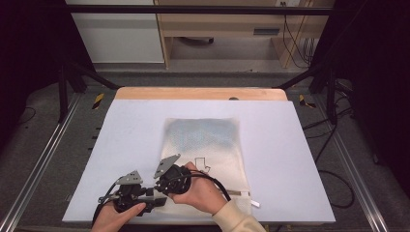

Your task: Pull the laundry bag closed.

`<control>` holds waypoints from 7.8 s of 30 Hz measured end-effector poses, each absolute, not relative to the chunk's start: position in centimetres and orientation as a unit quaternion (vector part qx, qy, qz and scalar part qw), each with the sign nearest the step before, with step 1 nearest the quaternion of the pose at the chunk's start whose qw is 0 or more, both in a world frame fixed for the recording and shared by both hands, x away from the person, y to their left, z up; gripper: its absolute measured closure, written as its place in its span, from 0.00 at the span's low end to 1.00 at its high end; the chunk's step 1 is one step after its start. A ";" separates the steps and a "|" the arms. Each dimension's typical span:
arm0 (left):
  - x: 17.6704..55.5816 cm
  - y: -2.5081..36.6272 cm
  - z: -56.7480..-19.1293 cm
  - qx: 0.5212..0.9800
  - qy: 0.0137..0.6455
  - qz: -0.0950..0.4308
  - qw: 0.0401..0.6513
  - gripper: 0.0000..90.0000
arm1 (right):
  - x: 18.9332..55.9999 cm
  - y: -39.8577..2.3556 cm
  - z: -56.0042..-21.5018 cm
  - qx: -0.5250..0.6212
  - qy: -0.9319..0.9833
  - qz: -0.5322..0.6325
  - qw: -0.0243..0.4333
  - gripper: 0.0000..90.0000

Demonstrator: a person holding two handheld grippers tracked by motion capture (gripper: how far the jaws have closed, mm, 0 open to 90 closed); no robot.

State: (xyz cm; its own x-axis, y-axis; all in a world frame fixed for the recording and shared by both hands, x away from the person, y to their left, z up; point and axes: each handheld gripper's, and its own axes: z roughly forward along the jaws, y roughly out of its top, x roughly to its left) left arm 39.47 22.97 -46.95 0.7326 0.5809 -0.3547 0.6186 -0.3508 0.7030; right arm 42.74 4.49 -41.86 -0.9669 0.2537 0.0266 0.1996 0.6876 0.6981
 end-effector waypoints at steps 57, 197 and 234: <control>41.8 22.1 -48.5 0.817 0.362 -0.054 0.446 0.95 | 42.8 3.9 -42.5 0.102 0.938 0.326 0.058 0.92; 40.3 21.1 -47.2 0.823 0.354 -0.044 0.441 0.96 | 42.1 -1.4 -43.1 0.141 0.951 0.262 0.082 0.92; 40.0 20.1 -47.6 0.829 0.341 -0.047 0.441 0.96 | 41.4 -3.9 -43.1 0.162 0.943 0.280 0.074 0.91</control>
